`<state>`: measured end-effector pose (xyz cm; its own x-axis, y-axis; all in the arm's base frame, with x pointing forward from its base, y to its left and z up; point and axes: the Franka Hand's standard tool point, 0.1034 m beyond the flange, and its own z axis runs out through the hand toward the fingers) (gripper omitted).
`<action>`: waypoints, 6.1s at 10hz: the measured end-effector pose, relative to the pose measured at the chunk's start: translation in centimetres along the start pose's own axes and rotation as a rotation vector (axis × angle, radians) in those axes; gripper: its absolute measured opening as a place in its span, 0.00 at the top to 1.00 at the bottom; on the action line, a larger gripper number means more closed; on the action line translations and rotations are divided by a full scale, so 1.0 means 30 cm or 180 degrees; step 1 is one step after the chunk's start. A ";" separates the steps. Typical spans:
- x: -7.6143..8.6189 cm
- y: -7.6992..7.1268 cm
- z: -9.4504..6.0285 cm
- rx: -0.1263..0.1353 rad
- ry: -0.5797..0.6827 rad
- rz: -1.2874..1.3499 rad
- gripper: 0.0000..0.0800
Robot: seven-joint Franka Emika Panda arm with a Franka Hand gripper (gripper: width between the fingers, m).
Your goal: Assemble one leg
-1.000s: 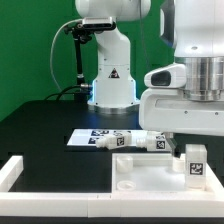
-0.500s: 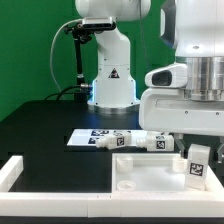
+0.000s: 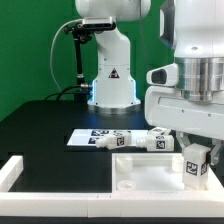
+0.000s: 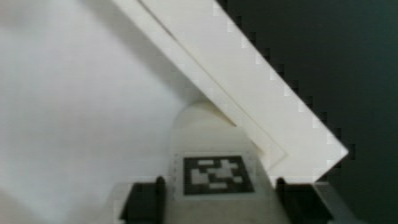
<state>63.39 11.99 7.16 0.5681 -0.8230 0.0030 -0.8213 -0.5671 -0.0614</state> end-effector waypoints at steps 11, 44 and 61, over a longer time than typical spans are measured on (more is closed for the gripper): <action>0.019 0.001 0.005 0.0304 -0.0118 -0.0135 0.19; 0.045 0.020 0.025 0.0366 0.0139 -0.0539 0.42; 0.049 0.018 0.017 0.0050 -0.0275 0.3365 0.27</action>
Offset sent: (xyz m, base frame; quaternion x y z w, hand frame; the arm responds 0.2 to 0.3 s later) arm 0.0110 0.0039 0.0072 0.0856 -0.0776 0.3980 0.9101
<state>63.82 10.51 6.64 -0.4323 -0.8922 -0.1304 -0.8997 0.4366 -0.0042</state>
